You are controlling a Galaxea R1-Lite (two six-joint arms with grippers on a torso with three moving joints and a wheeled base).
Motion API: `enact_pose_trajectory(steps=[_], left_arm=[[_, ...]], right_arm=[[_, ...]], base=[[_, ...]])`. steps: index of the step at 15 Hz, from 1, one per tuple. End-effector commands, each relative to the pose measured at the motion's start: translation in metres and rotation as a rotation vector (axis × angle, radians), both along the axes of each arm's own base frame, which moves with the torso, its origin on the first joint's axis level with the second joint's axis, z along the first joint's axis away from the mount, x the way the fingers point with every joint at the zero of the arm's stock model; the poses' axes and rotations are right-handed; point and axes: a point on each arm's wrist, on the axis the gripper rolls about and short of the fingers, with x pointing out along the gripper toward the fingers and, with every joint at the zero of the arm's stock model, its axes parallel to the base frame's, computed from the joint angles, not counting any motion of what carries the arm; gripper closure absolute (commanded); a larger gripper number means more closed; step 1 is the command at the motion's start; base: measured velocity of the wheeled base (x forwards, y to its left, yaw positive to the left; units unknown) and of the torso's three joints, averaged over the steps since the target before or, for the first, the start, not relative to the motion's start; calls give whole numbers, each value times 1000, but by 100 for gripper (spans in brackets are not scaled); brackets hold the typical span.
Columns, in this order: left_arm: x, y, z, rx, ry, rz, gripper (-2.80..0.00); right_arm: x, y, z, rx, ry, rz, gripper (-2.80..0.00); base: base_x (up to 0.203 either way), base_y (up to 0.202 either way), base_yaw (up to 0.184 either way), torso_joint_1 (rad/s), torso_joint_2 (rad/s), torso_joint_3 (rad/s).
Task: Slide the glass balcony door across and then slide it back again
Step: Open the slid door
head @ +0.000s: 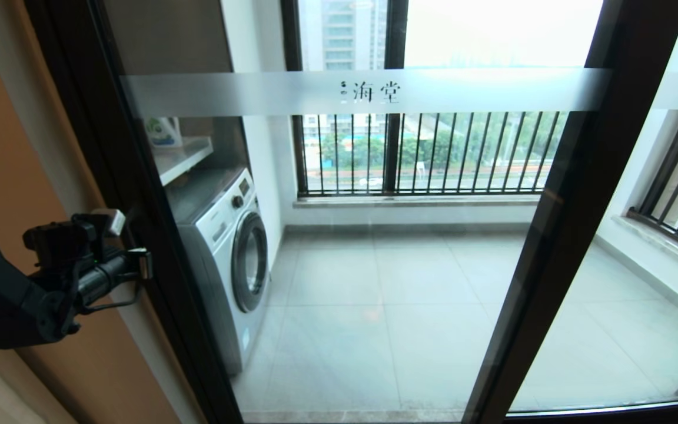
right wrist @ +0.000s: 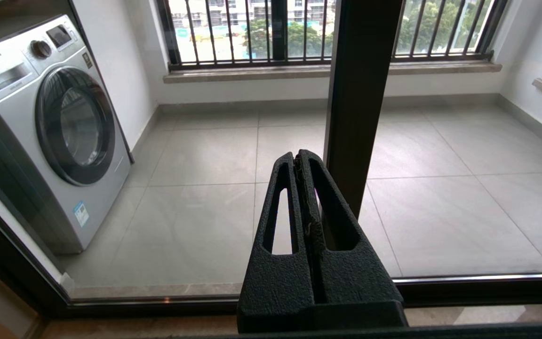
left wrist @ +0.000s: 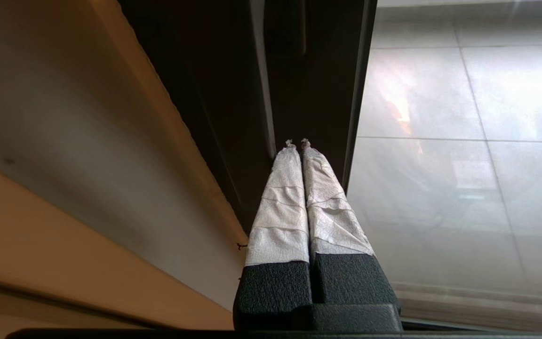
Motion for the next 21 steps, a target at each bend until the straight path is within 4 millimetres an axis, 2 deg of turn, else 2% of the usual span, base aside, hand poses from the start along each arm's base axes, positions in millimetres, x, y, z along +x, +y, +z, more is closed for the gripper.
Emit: enact_pose_trajectory(steps=[1, 4, 7, 10, 12, 14, 16, 21], left_arm=[[1, 6, -6, 13, 11, 9, 0], [0, 7, -4, 14, 6, 13, 0], [-13, 1, 16, 18, -48, -4, 0], [-29, -33, 47, 26, -145, -107, 0], [-41, -47, 54, 25, -156, -147, 0], [-52, -52, 58, 23, -160, -160, 0], [-56, -48, 66, 11, -184, -134, 0], [-54, -21, 66, 22, -209, -60, 0]], right_arm=[[1, 0, -3, 0, 9, 0, 0], [1, 0, -3, 0, 9, 0, 0], [1, 0, -3, 0, 9, 1, 0], [1, 0, -3, 0, 9, 0, 0], [1, 0, -3, 0, 9, 0, 0], [1, 0, -3, 0, 9, 0, 0], [1, 0, -3, 0, 10, 0, 0], [1, 0, -3, 0, 9, 0, 0]], base=[[0, 0, 0, 0, 0, 0], [0, 0, 0, 0, 0, 0], [0, 0, 0, 0, 0, 0], [0, 0, 0, 0, 0, 0], [0, 0, 0, 0, 0, 0], [0, 0, 0, 0, 0, 0], [0, 0, 0, 0, 0, 0], [0, 0, 0, 0, 0, 0]])
